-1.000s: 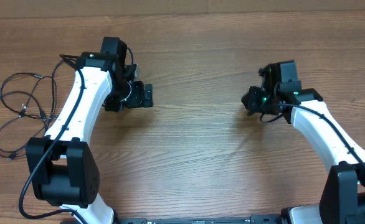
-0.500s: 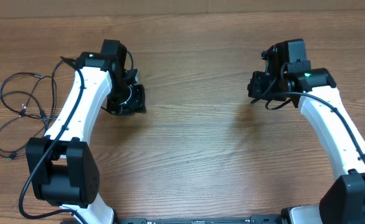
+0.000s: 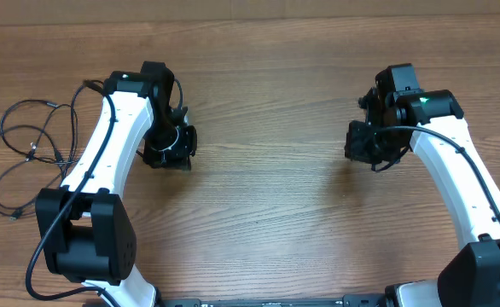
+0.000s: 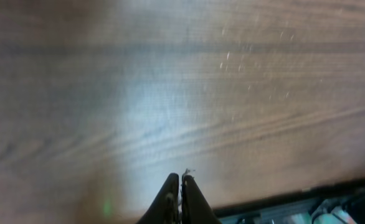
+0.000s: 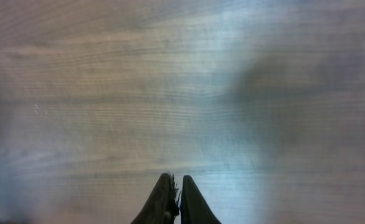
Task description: Untangle cables
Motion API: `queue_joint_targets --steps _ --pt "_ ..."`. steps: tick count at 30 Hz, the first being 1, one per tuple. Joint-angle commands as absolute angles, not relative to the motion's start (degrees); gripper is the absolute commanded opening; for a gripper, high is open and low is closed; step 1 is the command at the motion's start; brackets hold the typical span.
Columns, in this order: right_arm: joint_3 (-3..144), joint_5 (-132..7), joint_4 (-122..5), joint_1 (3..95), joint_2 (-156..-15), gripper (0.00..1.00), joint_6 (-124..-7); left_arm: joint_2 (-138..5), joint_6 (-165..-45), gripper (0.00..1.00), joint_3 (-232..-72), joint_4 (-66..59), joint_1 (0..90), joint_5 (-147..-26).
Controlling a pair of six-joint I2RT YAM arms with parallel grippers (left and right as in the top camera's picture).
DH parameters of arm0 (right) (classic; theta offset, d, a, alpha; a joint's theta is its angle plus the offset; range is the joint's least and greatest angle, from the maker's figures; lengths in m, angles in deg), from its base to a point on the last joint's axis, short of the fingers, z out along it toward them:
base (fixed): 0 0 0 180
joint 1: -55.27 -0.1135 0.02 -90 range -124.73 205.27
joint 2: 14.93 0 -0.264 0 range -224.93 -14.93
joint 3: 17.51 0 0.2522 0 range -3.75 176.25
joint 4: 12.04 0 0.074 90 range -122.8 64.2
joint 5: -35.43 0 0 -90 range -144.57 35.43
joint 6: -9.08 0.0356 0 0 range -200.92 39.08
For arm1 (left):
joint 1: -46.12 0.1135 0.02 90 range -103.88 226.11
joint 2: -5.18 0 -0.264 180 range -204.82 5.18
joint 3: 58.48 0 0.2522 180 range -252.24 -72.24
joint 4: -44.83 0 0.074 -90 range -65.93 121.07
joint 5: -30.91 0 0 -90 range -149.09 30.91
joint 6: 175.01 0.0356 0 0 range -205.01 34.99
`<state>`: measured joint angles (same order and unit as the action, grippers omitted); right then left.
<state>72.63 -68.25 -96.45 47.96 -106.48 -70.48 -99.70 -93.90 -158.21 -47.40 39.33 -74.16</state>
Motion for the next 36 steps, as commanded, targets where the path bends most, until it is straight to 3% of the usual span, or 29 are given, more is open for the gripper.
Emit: queue_joint_targets --steps 1,13,23,26,28,29,30,31,32,36 --pt "74.2 -69.8 -101.5 47.9 -104.8 0.04 -70.7 -99.8 -93.8 0.04 -159.0 -54.0 39.0 -75.2" --pt "74.1 -70.1 -106.9 47.9 -94.5 0.04 -70.3 -94.2 -91.0 0.05 -158.4 -64.8 38.0 -75.5" --pt "64.4 -68.7 -95.5 47.9 -72.2 0.05 -70.3 -68.3 -94.0 0.04 -144.5 -45.8 31.3 -71.7" --pt "61.6 -66.9 -93.6 47.9 -66.5 0.13 -70.3 -58.3 -94.1 0.05 -138.7 -38.9 30.4 -68.0" --pt "60.2 -64.8 -92.8 47.9 -63.2 0.26 -70.3 -53.5 -94.0 0.05 -136.7 -35.9 30.4 -66.5" --pt "59.8 -64.0 -92.6 47.9 -62.3 0.52 -70.3 -51.8 -94.0 0.15 -136.1 -34.6 30.4 -65.6" --pt "59.6 -63.2 -92.3 47.9 -61.4 1.0 -70.3 -50.0 -94.0 0.43 -135.7 -33.4 30.4 -64.2" --pt "59.6 -62.7 -92.1 47.9 -61.1 1.0 -70.3 -49.3 -94.0 0.81 -135.7 -32.8 30.4 -63.6" --pt "59.6 -61.8 -91.7 47.9 -60.8 1.0 -70.3 -48.2 -94.0 1.0 -135.7 -31.4 30.4 -62.3" --pt "59.6 -61.0 -91.6 47.9 -61.3 1.0 -70.3 -47.9 -94.0 1.0 -135.7 -29.8 30.4 -60.4"
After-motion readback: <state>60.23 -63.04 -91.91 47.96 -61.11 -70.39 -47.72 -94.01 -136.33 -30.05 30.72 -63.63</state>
